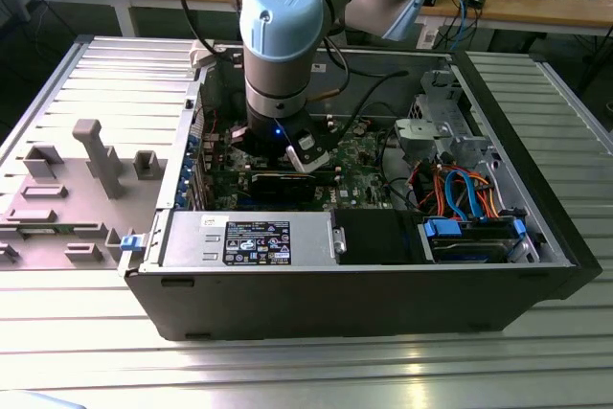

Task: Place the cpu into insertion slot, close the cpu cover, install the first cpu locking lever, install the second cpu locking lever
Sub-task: 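Install the second cpu locking lever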

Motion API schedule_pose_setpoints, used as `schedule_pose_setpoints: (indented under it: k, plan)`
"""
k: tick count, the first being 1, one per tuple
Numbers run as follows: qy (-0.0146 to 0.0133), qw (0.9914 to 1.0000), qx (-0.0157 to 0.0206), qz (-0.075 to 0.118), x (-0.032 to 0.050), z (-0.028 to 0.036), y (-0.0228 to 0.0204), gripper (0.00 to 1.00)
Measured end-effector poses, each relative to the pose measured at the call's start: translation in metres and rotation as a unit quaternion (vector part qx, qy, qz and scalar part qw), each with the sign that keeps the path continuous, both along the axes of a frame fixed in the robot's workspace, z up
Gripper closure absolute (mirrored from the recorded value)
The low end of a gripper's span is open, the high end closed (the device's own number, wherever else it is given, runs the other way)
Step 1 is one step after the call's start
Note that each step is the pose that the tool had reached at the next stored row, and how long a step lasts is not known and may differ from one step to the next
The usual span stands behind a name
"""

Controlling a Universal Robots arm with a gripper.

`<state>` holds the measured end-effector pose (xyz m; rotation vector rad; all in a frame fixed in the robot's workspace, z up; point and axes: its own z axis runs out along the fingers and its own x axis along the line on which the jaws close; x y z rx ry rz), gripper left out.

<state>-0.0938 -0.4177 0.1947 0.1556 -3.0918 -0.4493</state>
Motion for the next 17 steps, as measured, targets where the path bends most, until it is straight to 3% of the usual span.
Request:
schedule_pose_setpoints:
  k: [4,13,17]
  plan:
    - [-0.0005,1.00000,0.0008,0.000,-0.0001,0.0017,-0.0019,0.89]
    - [-0.0002,1.00000,0.0004,0.000,-0.0013,0.0232,-0.0024,0.89]
    - [-0.0002,1.00000,0.0004,0.000,-0.0013,0.0244,-0.0024,0.89]
